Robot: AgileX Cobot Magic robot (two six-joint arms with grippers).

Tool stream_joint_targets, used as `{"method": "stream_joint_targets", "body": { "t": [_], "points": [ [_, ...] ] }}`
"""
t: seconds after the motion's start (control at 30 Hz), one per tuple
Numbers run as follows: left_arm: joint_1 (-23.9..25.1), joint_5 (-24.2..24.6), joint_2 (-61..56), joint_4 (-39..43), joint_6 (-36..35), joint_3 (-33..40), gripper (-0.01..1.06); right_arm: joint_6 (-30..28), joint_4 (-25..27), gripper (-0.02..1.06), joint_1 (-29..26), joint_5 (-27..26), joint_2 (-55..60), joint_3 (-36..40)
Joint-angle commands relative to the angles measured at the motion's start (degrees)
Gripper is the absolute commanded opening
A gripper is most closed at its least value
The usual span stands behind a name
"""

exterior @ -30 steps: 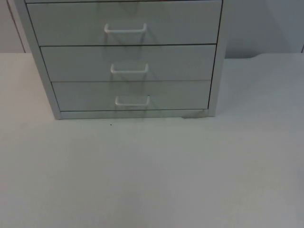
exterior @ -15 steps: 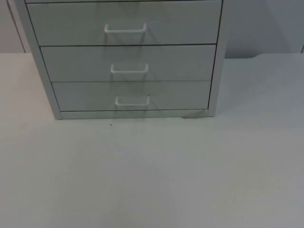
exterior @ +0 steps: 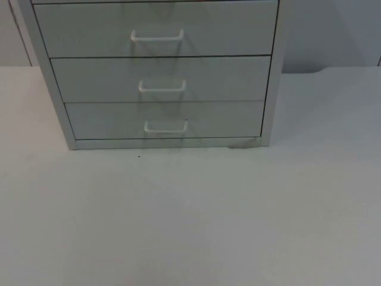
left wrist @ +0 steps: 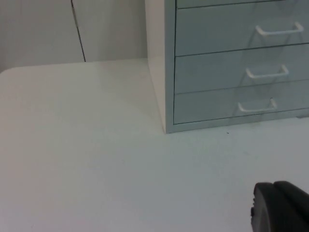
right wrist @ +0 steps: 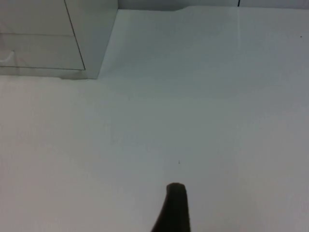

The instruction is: Open the drawer with the left hand, place the block into the drawer with the right hand, then close the drawer with the left hand.

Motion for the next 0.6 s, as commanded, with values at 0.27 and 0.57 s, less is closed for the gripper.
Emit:
{"method": "stream_joint_targets", "body": {
  "t": [0.27,0.57],
  "points": [
    [0.23,1.56,-0.22,0.72,0.01,2.14,0.00,-0.01,-0.43,0.67,-0.16,-1.14,-0.23,0.18],
    [0.23,2.49,-0.22,4.64,-0.86,2.14,0.00,-0.12,-0.43,0.67,-0.16,-1.14,-0.23,0.18]
  ]
}}
